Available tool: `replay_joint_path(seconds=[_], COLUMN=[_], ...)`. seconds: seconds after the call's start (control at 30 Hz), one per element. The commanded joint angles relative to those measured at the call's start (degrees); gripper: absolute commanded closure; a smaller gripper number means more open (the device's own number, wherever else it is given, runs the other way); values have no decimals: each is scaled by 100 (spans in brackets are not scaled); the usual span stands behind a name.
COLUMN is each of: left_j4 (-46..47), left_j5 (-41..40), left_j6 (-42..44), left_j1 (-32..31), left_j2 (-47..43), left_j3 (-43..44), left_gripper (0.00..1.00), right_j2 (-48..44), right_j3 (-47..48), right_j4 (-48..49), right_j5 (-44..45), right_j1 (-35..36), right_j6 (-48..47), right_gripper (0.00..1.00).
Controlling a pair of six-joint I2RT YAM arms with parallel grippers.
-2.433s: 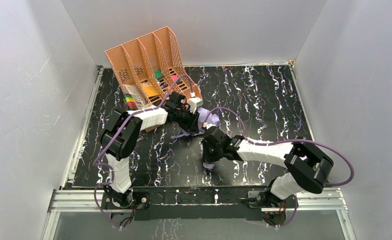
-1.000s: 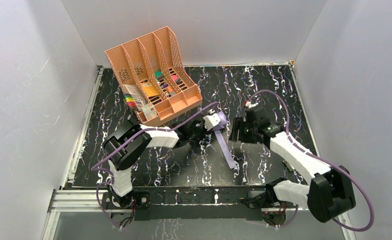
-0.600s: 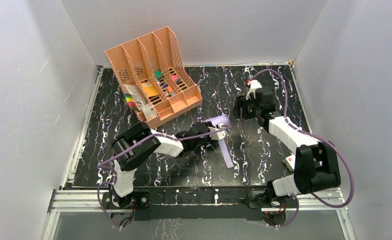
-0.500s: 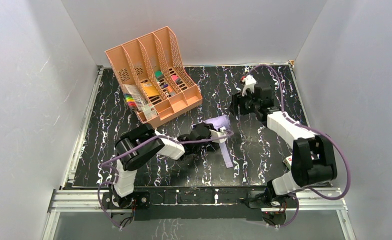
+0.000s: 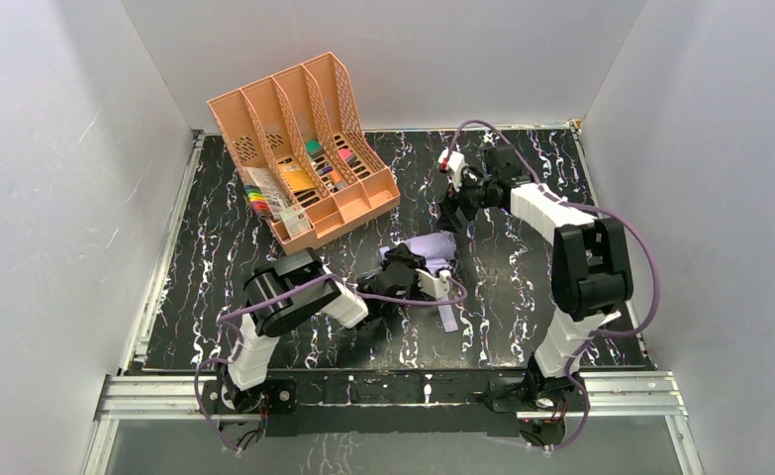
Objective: Put away the umbrella
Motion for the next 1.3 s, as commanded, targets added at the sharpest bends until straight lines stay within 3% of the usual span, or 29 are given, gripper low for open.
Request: replay_joint_path(seconds=[0.0,0.33,0.53,0.83,0.9,1.0,1.1,1.27], left_j4=[-1317,-1194,-1135,-1123,-1110,-1042,-932,-894], left_j5=[65,53,77,145,127,88,41,23], left_j6=[55,300,343,275,151,-64,-288,-699], left_j1=[3,-93,-127,-128,-120,-99,-57,-23], left_j2=[576,753,730,574,505,312,-3,-639], left_j3=[-386,-429,-481,-518,-503,-511,-549,-634], left_gripper=[100,100,100,100,98,90,65,42], right_j2=[476,821,1029,1345,1360,1414,1396,1144], right_j3=[931,1159,1186,1113,1042,1008,916,607], right_j4=[-1746,-2370,-2286,-2277,-2195,-2167,-2066,-1722], right_j5=[-678,-779,-284,601,864,1178,1406,1536], right_j1=[-22,252,383,481,500,529,557,584], right_j6=[-993,-1353,-1384,-1142,-1083,-1003,-941,-886], right_gripper=[10,7,9,23,30,43,51,60])
